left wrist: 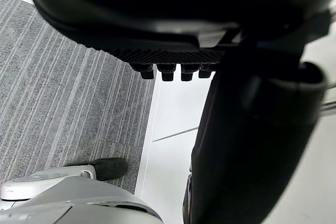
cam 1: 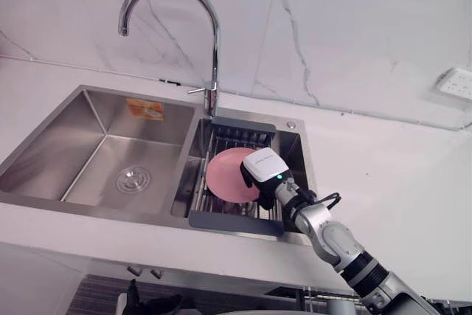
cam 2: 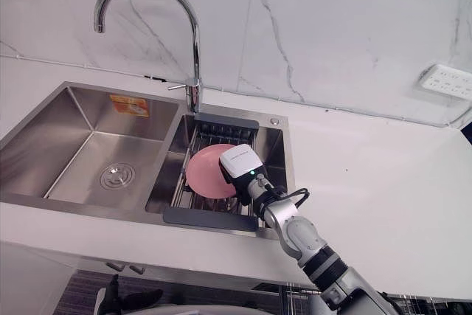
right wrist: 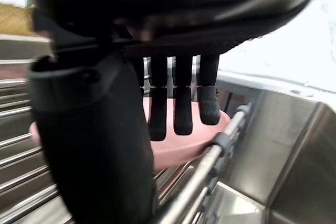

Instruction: Walk over to the sink, pick up the cup, carry it to the dishwasher, place the cup inside the dishwasher, then close the dishwasher door

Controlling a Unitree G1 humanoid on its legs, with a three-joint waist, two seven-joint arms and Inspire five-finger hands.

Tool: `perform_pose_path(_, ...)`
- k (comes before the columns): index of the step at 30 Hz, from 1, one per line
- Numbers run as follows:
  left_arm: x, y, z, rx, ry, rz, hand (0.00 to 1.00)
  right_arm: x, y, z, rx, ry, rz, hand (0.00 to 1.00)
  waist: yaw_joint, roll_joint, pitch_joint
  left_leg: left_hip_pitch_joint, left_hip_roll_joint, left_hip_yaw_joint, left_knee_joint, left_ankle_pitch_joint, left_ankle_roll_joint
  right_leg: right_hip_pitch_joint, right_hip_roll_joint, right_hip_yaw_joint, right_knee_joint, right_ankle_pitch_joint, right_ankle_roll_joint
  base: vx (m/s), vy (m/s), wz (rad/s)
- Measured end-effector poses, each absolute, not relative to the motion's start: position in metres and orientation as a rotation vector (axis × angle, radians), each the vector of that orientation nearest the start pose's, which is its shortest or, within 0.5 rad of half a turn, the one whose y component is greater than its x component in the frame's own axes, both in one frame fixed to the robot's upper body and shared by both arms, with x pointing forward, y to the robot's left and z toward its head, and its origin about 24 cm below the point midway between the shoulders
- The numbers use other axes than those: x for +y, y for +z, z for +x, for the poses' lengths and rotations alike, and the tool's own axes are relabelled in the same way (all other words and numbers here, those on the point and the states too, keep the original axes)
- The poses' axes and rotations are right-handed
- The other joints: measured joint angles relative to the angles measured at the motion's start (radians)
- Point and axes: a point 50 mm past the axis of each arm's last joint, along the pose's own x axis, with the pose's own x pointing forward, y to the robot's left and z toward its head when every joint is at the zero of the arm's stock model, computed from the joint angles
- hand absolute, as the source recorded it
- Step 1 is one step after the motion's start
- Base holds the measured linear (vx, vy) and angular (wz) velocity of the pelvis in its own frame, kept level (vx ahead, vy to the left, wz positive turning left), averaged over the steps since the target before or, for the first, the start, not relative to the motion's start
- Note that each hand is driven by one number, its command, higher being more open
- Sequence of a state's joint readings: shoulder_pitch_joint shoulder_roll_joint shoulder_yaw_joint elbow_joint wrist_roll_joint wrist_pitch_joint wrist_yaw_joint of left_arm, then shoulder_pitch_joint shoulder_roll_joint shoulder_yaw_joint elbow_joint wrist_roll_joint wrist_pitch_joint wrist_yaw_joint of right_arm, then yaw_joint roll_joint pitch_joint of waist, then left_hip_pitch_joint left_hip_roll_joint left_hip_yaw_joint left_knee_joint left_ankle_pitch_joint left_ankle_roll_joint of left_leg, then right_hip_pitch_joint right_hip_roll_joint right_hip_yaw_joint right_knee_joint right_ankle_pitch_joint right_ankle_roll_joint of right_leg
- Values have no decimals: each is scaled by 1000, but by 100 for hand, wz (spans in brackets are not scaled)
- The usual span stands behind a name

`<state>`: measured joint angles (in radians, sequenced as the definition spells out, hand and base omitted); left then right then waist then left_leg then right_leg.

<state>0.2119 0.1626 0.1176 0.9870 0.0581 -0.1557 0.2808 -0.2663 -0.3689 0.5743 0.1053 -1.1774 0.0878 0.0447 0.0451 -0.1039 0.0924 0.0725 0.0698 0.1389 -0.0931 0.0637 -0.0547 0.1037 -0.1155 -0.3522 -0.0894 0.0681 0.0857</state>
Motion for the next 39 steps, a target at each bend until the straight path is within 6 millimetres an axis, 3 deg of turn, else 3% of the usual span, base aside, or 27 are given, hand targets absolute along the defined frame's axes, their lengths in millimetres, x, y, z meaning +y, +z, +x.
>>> perform_pose_path(12,241,-150,60,1019,447,277,100,-105,41,279,-291,338,-1568,0,-1,21,9,-28,4,-1,0,1,-1,-19,-5,-11,0,0,0,-23,-2,5)
perform_pose_path(22,234,-151,57,1017,448,254,100,-127,47,287,-161,201,-1231,0,-4,62,36,-32,1,7,0,1,-1,-27,-8,-4,0,0,0,4,0,-1)
perform_pose_path(26,229,-151,57,1004,448,238,100,-157,65,298,-129,-34,-1049,0,-1,79,46,-32,1,7,1,2,-3,-25,-9,-4,0,3,3,59,-4,8)
perform_pose_path(30,229,-150,53,1003,458,234,100,-170,75,300,-132,-116,-957,0,-1,82,46,-18,8,7,6,28,-1,-11,-3,-5,5,22,-1,168,-22,1)
perform_pose_path(36,228,-148,63,969,453,228,100,-176,79,302,-113,-186,-819,0,-4,82,46,3,3,10,7,24,-5,9,-8,-5,5,22,1,88,0,0)
perform_pose_path(37,227,-147,65,960,453,227,100,-179,82,302,-120,-209,-798,100,-4,82,46,4,4,10,6,20,-7,10,-8,-4,5,20,3,0,0,0)
perform_pose_path(39,227,-147,65,959,454,227,100,-180,86,302,-128,-231,-758,100,-5,82,47,5,4,11,6,13,-7,10,-8,-2,5,16,8,-44,2,-4)
